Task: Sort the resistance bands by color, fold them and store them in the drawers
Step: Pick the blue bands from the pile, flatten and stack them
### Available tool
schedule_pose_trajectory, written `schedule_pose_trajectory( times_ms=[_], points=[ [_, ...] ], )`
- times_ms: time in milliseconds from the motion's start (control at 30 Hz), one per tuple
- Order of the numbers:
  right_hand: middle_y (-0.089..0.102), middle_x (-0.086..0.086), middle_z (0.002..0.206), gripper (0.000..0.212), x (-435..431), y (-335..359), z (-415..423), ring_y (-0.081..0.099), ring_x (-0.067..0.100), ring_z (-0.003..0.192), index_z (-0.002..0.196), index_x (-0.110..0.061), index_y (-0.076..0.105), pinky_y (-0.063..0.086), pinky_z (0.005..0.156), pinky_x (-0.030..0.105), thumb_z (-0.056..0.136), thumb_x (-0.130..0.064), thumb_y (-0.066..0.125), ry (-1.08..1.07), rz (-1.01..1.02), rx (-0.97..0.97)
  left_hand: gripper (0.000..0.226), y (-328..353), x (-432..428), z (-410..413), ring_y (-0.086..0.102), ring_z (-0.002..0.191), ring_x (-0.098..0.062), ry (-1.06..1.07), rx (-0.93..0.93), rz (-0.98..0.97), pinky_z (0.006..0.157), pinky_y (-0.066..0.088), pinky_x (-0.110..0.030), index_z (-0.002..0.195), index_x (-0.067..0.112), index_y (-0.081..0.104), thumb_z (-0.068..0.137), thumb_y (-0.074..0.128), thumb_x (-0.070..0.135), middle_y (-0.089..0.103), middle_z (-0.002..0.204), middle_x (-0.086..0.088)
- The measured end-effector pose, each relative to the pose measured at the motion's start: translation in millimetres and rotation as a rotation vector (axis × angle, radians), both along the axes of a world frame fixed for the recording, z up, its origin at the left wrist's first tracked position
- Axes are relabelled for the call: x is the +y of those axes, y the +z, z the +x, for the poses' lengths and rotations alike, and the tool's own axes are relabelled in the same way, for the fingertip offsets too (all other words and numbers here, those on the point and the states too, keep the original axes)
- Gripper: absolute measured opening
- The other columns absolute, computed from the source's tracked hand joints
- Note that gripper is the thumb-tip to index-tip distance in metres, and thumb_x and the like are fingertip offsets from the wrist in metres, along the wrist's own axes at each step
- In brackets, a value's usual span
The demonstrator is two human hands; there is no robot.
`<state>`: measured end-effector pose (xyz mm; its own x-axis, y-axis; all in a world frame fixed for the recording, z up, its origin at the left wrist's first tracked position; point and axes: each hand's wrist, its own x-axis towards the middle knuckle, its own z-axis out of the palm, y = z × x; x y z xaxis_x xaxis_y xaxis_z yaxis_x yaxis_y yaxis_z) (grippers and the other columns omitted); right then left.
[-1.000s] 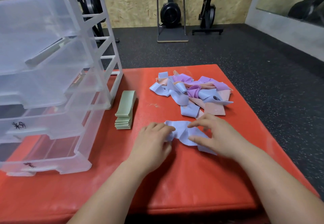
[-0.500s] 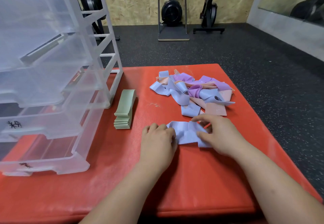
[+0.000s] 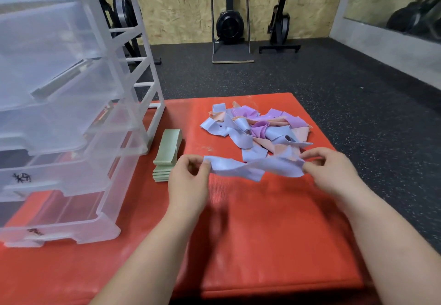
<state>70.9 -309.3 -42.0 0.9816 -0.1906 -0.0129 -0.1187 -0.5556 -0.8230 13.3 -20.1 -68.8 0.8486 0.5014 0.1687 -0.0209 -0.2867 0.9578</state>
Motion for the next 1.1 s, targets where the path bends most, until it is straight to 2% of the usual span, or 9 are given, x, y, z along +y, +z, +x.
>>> schedule_pose_trajectory(
  times_ms=[100,200,300,433,600,700,900,1033,1100],
  points=[
    [0.063,-0.002,0.12,0.052,0,-3,-6,0.066,0.021,0.101,0.128,-0.037,0.065,0.052,0.092,0.035,0.081,-0.026,0.082,0.283,-0.413,0.1,0.006,-9,4,-2,0.072,0.083,-0.023,0.003,0.168,-0.057,0.085,0.061,-0.05,0.09,0.022,0.067,0.086,0.07,0.027,0.075,0.083,0.001],
    [0.053,-0.008,0.14,0.074,4,-10,-12,0.059,0.015,0.124,0.141,-0.039,0.057,0.046,0.106,0.03,0.076,-0.007,0.071,0.512,-0.56,0.094,0.013,-10,7,-5,0.074,0.082,-0.03,-0.03,0.242,-0.059,0.083,0.062,-0.057,0.091,0.02,0.067,0.078,0.068,0.02,0.075,0.079,-0.001],
    [0.069,-0.016,0.119,0.05,6,-16,-13,0.065,0.005,0.107,0.126,-0.044,0.064,0.052,0.098,0.03,0.083,-0.02,0.074,0.574,-0.511,0.124,0.029,-10,12,-4,0.075,0.076,-0.023,-0.062,0.269,0.016,0.082,0.062,-0.053,0.101,0.025,0.068,0.082,0.065,0.004,0.078,0.082,0.005],
    [0.07,-0.017,0.083,0.011,7,-17,-8,0.067,0.008,0.083,0.088,-0.041,0.07,0.055,0.081,0.035,0.086,-0.034,0.078,0.387,-0.534,-0.009,0.024,-11,16,-1,0.075,0.077,-0.015,-0.088,0.295,0.086,0.081,0.063,-0.046,0.098,0.03,0.075,0.085,0.066,0.012,0.077,0.082,0.012],
    [0.073,-0.012,0.073,0.004,0,-6,-2,0.069,0.015,0.075,0.084,-0.03,0.074,0.047,0.068,0.031,0.087,-0.027,0.074,0.058,-0.316,-0.108,0.015,-6,24,0,0.075,0.077,-0.021,0.063,0.224,0.019,0.083,0.061,-0.048,0.083,0.026,0.076,0.083,0.064,0.017,0.076,0.072,0.009],
    [0.075,-0.007,0.065,0.007,-2,-4,0,0.075,0.015,0.069,0.081,-0.025,0.077,0.061,0.075,0.041,0.087,-0.025,0.073,-0.046,-0.066,-0.048,0.011,-5,26,1,0.075,0.075,-0.024,0.121,0.163,-0.081,0.085,0.062,-0.052,0.085,0.024,0.076,0.088,0.065,0.025,0.076,0.071,0.007],
    [0.076,0.004,0.08,0.007,-2,-8,-4,0.067,0.019,0.066,0.085,-0.021,0.078,0.063,0.065,0.042,0.091,-0.02,0.073,0.094,0.006,0.099,0.023,-8,22,-1,0.077,0.084,-0.021,-0.025,0.22,-0.106,0.088,0.062,-0.053,0.086,0.024,0.077,0.076,0.06,0.035,0.079,0.079,0.007],
    [0.077,0.004,0.072,0.012,-2,-14,-6,0.072,0.028,0.069,0.081,-0.023,0.078,0.061,0.067,0.051,0.09,-0.02,0.07,0.221,-0.149,0.195,0.014,-8,19,-2,0.076,0.083,-0.023,-0.089,0.245,-0.077,0.087,0.062,-0.054,0.085,0.024,0.078,0.081,0.065,0.027,0.079,0.079,0.005],
    [0.077,0.004,0.077,0.013,1,-11,-6,0.07,0.023,0.071,0.083,-0.019,0.078,0.061,0.07,0.049,0.091,-0.018,0.068,0.19,-0.011,0.175,0.01,-7,20,-2,0.076,0.084,-0.025,-0.07,0.232,-0.088,0.086,0.062,-0.055,0.084,0.025,0.078,0.083,0.068,0.026,0.079,0.078,0.004]
  ],
)
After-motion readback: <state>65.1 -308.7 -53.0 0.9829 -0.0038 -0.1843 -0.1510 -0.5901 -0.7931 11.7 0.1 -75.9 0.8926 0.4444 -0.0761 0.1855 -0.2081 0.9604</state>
